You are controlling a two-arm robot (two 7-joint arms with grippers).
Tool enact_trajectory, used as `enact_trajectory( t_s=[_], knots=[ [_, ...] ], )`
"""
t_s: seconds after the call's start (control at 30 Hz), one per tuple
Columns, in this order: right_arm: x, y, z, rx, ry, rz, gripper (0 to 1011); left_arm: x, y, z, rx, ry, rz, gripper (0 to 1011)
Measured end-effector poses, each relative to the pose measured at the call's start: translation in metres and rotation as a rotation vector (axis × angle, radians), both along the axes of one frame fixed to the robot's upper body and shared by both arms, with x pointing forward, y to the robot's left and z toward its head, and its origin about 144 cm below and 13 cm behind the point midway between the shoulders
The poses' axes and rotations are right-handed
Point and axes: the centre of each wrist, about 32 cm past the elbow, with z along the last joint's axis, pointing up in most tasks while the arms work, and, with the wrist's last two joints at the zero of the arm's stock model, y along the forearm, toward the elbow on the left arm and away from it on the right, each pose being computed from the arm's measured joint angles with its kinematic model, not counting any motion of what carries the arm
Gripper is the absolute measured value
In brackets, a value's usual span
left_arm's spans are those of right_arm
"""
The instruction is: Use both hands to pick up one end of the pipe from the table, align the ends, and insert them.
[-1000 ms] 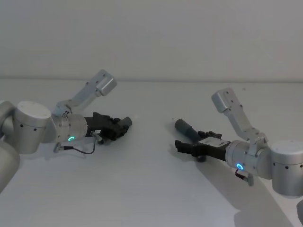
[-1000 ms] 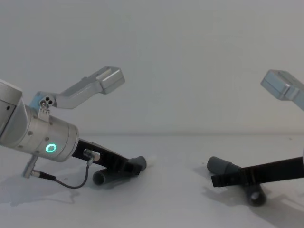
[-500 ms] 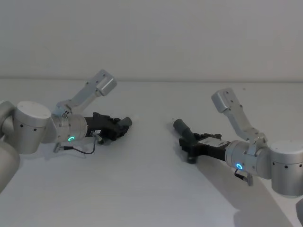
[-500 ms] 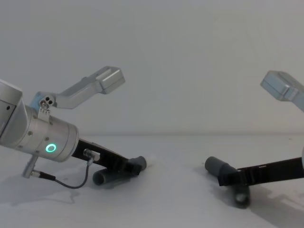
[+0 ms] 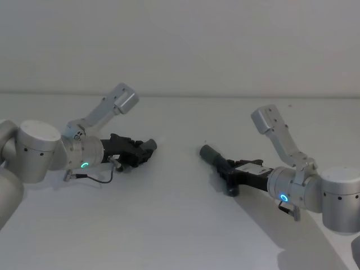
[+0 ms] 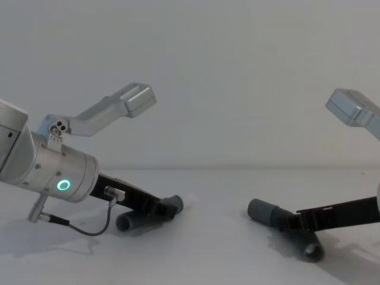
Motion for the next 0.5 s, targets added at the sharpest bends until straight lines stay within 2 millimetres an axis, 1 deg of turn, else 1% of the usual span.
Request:
enact_trajectory(
  t_s=[0.5],
  knots=[
    [0.0001,0.0001,-0.0002,0.001,0.001,0.000,273,0.0000,0.0000,0.0000,0.000,0.000,0.000,355]
  ],
)
